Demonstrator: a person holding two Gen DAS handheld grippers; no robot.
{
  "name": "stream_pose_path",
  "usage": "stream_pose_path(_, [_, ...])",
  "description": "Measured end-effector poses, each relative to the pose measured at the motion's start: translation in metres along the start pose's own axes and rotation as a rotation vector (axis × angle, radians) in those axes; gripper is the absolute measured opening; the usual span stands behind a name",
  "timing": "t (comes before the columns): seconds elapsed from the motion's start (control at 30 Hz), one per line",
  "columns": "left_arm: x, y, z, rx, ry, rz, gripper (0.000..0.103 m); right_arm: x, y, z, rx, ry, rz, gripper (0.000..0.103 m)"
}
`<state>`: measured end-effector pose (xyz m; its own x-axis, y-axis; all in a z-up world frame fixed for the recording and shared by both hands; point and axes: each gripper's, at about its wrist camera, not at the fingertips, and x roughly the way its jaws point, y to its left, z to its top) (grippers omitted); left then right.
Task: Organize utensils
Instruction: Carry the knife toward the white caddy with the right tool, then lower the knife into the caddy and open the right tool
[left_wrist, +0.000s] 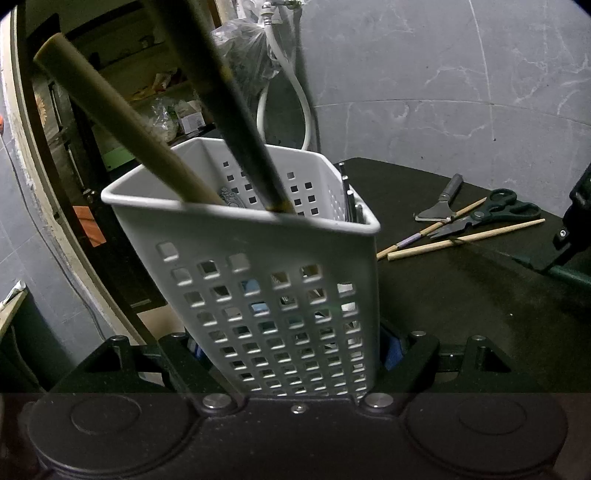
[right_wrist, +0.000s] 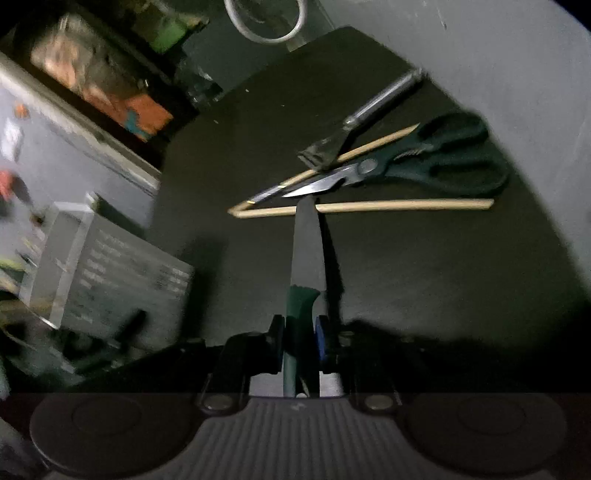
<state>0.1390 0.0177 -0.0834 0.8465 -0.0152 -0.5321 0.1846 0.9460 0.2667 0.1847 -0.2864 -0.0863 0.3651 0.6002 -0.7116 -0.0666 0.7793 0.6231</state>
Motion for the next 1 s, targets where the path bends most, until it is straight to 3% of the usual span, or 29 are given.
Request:
stream_pose_path(0.3, [0.000, -0.001, 0.001, 0.002, 0.001, 0.002, 0.084, 0.033, -0.026, -0.021, 0.353, 0.127, 0.330, 0.019])
stream_pose_path(0.63, [0.001, -0.001, 0.000, 0.010, 0.002, 0.005, 0.084, 0.071, -0.040, -0.036, 0.548, 0.207, 0.528, 0.019])
stream_pose_path(1.0, [0.002, -0.001, 0.000, 0.012, 0.003, 0.005, 0.084, 0.095, -0.034, -0.034, 0.616, 0.221, 0.697, 0.020])
